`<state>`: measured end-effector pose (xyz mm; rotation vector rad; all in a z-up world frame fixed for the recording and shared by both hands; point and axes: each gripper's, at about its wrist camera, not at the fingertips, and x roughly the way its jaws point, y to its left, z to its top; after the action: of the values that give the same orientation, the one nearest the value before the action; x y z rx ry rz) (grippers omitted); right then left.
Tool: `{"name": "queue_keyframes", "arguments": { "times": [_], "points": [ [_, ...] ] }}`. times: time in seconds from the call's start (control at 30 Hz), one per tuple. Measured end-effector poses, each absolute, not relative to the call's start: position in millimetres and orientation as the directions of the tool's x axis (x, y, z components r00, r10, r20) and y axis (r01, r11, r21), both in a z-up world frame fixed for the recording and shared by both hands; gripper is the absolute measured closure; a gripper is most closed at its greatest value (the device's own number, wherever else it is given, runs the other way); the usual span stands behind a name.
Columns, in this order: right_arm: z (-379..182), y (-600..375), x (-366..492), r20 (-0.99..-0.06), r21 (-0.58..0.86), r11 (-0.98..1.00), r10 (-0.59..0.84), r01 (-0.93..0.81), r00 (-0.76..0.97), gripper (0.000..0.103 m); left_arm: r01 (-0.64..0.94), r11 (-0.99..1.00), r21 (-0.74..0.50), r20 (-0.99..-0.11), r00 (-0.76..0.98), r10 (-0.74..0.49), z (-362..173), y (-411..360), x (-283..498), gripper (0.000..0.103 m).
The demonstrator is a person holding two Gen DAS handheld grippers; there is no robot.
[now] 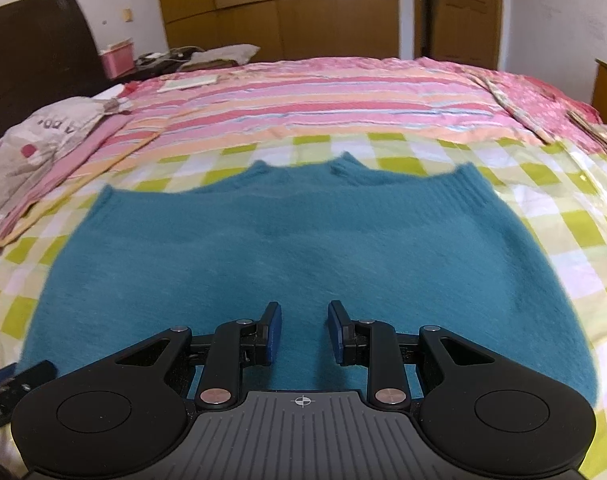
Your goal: Fold small clothes
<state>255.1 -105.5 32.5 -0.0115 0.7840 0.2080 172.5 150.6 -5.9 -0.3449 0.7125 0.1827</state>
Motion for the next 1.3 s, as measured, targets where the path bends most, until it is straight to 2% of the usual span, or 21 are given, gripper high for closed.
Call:
{"name": "queue_keyframes", "arguments": {
  "times": [0.53,0.7,1.17,1.23,1.3],
  "points": [
    [51.1,-6.7,270.9,-0.709,0.07,0.908,0.337,-0.414,0.62,0.076,-0.279,0.926,-0.254,-0.671,0.74,0.039,-6.4,154.6,172.4,0.029],
    [50.6,20.3,276.5,-0.73,0.073,0.883,0.364,-0.463,0.578,0.069,-0.279,0.926,-0.254,-0.671,0.74,0.039,-6.3,154.6,172.3,0.029],
    [41.3,68.3,310.6,-0.803,0.13,0.882,0.361,-0.453,0.473,0.063,-0.27,0.925,-0.266,-0.678,0.735,0.019,-9.6,152.6,173.7,0.029],
    [41.3,73.8,315.7,-0.81,0.142,0.882,0.365,-0.45,0.459,0.06,-0.266,0.927,-0.265,-0.68,0.733,0.016,-10.0,151.2,173.4,0.029],
    [40.9,81.3,320.7,-0.821,0.139,0.879,0.36,-0.456,0.444,0.048,-0.263,0.927,-0.266,-0.681,0.733,0.013,-10.1,150.3,173.4,0.029]
  ]
}}
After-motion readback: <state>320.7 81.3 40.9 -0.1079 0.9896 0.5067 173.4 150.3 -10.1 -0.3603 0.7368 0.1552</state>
